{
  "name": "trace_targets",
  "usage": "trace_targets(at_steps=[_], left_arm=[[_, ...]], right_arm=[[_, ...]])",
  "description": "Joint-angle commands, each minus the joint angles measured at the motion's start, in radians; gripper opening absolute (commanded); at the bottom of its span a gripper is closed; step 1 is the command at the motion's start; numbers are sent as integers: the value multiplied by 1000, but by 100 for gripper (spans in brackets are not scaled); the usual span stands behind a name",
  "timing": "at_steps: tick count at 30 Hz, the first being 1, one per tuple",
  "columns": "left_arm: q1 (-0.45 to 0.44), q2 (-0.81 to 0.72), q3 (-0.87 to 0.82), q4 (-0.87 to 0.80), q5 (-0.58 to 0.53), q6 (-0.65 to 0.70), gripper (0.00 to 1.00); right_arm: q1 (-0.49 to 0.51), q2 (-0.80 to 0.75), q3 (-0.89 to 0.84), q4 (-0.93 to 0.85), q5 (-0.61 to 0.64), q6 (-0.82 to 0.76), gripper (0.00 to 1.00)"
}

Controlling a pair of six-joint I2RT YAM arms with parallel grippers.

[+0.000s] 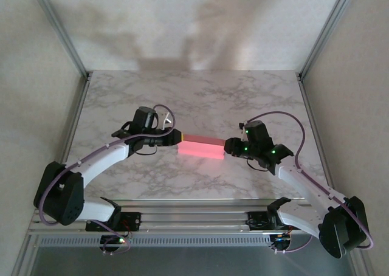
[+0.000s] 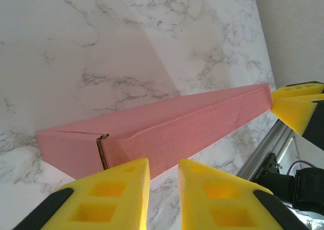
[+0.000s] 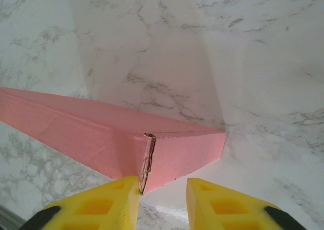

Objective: Fold the paper box

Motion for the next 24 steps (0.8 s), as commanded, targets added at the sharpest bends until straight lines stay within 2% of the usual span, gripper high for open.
trace_targets(at_steps=[1, 7, 9, 12, 17, 20, 24], left_arm=[[-18, -25, -70, -73, -22, -36, 22], [-57, -93, -136, -56, -4, -100, 23], [-75, -120, -157, -61, -9, -116, 23], [-82, -186, -182, -70, -29, -144, 26], [-82, -257, -188, -70, -54, -178, 44], [-79, -260, -174, -45, -93, -169, 57], [-52, -237, -144, 43, -146, -156, 82]], right_arm=[[0, -8, -51, -72, -29, -17, 29], [1, -6, -66, -25, -274, -26, 28], [5, -23, -71, -48, -298, -25, 29], [5, -63, -83, -98, -271, -18, 34], [5, -60, -90, -75, -283, 0, 41], [5, -56, -69, -45, -247, -1, 45], [-2, -38, -16, -26, -167, -36, 58]])
